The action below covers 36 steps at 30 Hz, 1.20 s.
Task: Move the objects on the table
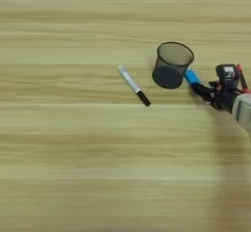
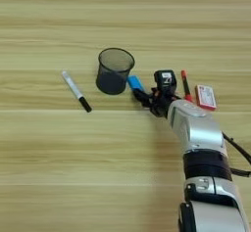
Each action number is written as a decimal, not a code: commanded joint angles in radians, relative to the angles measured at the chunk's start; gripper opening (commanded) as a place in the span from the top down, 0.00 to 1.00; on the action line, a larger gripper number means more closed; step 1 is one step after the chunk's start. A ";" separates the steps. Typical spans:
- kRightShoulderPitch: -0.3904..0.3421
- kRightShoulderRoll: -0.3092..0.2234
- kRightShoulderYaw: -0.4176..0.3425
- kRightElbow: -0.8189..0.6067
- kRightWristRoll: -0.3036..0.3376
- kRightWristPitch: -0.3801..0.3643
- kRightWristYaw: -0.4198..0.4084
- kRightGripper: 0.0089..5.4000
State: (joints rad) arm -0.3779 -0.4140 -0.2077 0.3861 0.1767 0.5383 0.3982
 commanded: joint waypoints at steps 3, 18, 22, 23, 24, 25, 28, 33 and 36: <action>-0.039 -0.078 -0.072 -0.116 0.006 -0.014 -0.039 0.30; -0.075 -0.191 -0.219 0.044 -0.006 -0.109 -0.123 0.00; -0.093 -0.212 -0.225 0.121 -0.010 -0.152 -0.140 0.00; -0.097 -0.215 -0.225 0.138 -0.010 -0.160 -0.141 0.00; -0.101 -0.217 -0.224 0.152 -0.009 -0.167 -0.142 0.00; -0.106 -0.219 -0.223 0.168 -0.009 -0.174 -0.141 0.00; -0.121 -0.227 -0.223 0.220 -0.009 -0.197 -0.141 0.00; -0.143 -0.247 -0.229 0.300 -0.010 -0.235 -0.148 0.00; -0.154 -0.251 -0.222 0.346 -0.019 -0.258 -0.155 0.00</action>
State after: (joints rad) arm -0.4455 -0.5902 -0.4274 0.7391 0.1686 0.3352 0.2643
